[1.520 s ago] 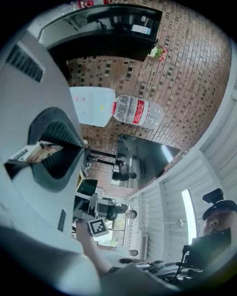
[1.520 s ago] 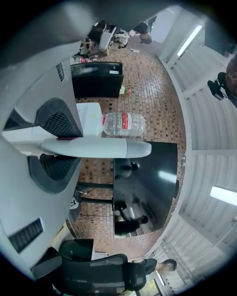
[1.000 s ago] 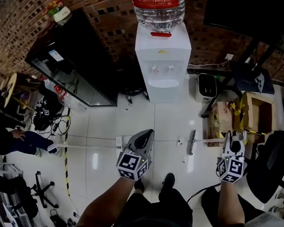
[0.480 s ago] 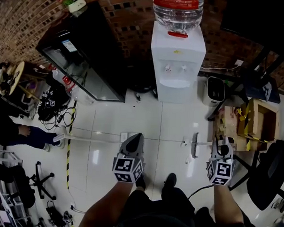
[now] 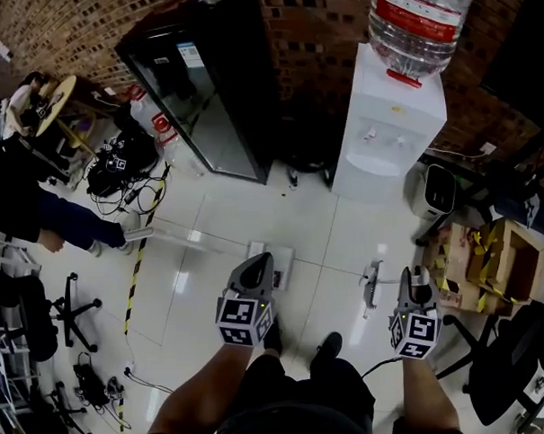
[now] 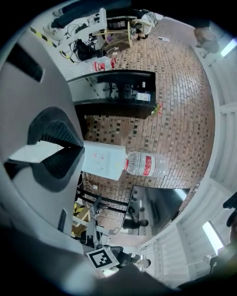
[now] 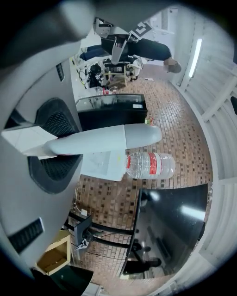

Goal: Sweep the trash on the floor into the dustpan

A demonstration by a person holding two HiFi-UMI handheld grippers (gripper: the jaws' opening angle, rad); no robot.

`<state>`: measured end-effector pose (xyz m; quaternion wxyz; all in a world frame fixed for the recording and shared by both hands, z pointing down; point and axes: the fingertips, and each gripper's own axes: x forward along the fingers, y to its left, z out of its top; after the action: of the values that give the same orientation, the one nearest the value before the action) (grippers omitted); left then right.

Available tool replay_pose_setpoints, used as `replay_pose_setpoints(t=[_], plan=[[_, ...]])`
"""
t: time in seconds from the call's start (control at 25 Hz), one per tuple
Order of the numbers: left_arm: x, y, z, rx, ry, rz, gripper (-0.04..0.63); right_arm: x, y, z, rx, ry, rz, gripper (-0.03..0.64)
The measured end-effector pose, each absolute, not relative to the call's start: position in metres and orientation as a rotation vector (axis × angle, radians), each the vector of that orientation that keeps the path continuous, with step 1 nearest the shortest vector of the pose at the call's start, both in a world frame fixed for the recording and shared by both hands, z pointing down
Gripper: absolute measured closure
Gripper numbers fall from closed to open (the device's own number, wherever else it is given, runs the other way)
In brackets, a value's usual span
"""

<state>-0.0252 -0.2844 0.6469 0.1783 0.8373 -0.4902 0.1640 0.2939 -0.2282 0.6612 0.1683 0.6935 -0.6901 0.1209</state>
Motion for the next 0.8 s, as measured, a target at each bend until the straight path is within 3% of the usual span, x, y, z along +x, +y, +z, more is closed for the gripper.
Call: replay_pose_setpoints(t=[0.8], plan=[[-0.192, -0.259, 0.611, 2.354, -1.361, 0.268, 0.583, 0.046, -0.249, 0.650, 1.792, -2.054, 0.507, 0.506]])
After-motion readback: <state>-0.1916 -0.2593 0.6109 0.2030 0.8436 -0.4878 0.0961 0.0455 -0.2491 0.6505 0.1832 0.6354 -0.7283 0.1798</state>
